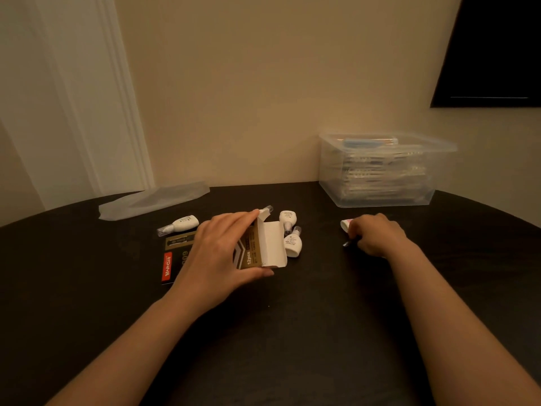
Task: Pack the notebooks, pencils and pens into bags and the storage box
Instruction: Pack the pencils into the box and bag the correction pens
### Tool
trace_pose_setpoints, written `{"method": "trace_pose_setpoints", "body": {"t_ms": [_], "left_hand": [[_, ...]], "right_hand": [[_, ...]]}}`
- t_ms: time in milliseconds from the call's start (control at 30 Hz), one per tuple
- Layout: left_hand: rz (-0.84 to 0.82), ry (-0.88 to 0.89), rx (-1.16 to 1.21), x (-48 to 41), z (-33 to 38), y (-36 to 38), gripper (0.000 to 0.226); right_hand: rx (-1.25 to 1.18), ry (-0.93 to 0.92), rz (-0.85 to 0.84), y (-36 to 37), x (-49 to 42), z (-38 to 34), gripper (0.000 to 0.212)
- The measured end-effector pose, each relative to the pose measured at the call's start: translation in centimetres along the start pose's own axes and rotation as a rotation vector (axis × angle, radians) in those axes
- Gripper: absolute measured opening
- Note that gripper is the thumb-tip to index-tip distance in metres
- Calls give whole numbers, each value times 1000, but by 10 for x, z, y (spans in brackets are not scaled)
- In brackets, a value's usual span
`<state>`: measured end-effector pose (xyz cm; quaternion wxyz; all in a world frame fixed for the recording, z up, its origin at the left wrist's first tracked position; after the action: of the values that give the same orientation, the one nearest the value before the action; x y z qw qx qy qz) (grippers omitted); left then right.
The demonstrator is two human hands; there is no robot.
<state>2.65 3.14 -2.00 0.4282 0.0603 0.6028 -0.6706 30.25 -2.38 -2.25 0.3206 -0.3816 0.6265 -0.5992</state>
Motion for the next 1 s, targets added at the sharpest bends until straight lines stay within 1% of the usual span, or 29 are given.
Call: {"method": "trace_pose_setpoints", "body": {"t_ms": [67,133,200,300,367,400,500,600,700,767,833,933,1000], "left_hand": [[2,-6,1,0,0,0,90],[6,-10,-2,-1,0,-1,91],[12,-14,-12,-1,-2,-3,92],[21,-46,-14,-1,-6,-8,94],[27,-71,-19,-1,-10,-11,97],[27,-79,-26,-1,-11,-13,98],[20,-112,-43,-1,-14,-16,96],[33,-130,-73,-1,-18,-19,92],[13,-136,-87,-1,-18,-18,92],[-10,-133,-99,0,-17,-16,93],[-42,-130,-114,1,-17,-15,93],[-54,-138,-113,0,-19,-15,93],[-30,-137,-101,0,-19,-16,93]], "right_hand": [[12,-67,25,2,-4,-2,21],[27,-167,69,4,-6,-9,18],[-20,-279,181,1,-5,-22,21],[-83,-470,414,-10,6,-52,25],[-82,-563,500,-16,18,-74,30],[-82,-589,512,-18,24,-84,33],[-69,-637,523,-26,45,-107,38],[-35,-703,485,-31,59,-121,34],[-51,-661,351,-28,60,-131,31],[-19,-597,253,-22,56,-137,41],[40,-585,261,-20,56,-138,48],[124,-565,351,-26,60,-131,43],[167,-547,350,-28,62,-125,41]]}}
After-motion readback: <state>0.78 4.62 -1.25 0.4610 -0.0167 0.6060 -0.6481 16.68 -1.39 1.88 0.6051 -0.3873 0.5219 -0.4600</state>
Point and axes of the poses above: each hand's wrist, its own x-axis away from the middle knuckle, its own y-axis out of the palm, z = x × y, the point moved 4 cm from there along -x, towards the middle knuckle
